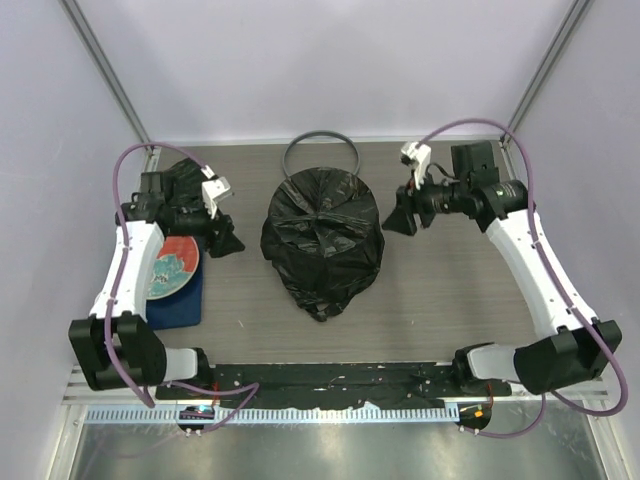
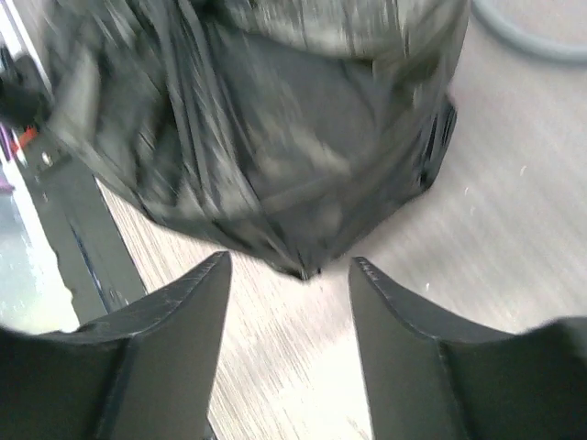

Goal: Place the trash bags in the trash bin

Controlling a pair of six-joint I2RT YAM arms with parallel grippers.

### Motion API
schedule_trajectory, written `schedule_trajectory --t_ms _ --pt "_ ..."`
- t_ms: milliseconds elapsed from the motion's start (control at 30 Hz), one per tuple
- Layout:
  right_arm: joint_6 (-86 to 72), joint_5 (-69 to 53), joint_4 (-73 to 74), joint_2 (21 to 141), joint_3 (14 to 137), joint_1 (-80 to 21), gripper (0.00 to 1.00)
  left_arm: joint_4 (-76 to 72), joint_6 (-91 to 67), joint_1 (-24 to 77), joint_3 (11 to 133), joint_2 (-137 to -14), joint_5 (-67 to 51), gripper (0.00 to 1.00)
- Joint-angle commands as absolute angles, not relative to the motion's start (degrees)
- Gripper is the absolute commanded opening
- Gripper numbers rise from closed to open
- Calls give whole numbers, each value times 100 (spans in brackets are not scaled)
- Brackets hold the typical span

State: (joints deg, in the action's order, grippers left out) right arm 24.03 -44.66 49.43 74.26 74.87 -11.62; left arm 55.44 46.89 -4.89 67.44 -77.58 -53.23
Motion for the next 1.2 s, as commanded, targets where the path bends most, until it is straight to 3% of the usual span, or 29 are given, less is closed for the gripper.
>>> schedule_trajectory --t_ms 0,67,200,433,633,667,900,1167 --pt "1276 -3797 4808 7706 9030 -2072 52 4093 3132 -501 6593 -7374 -5238 71" --pt "1047 -3683 4668 8155 9438 -2598 38 3693 2524 -501 6574 -7382 -5247 71" --pt "1238 -3358 4544 8709 10132 -3198 25 3506 2277 -492 6793 -7584 -5204 71" --pt "2064 -2164 5141 9887 10802 -4095 19 3244 2206 -492 6557 -7322 -4826 71" --pt "2530 -907 5458 10933 10697 -4140 27 3129 2109 -501 6241 -7119 -4614 72" --pt "2705 -879 5484 11003 10627 -4140 31 3129 2109 -492 6214 -7093 -4579 71" --pt "3129 -1256 5027 11171 9012 -4008 36 2962 1916 -483 6038 -7066 -4553 72" --pt "3296 -1477 5667 11215 8605 -3621 38 2936 1890 -492 6091 -7093 -4597 72"
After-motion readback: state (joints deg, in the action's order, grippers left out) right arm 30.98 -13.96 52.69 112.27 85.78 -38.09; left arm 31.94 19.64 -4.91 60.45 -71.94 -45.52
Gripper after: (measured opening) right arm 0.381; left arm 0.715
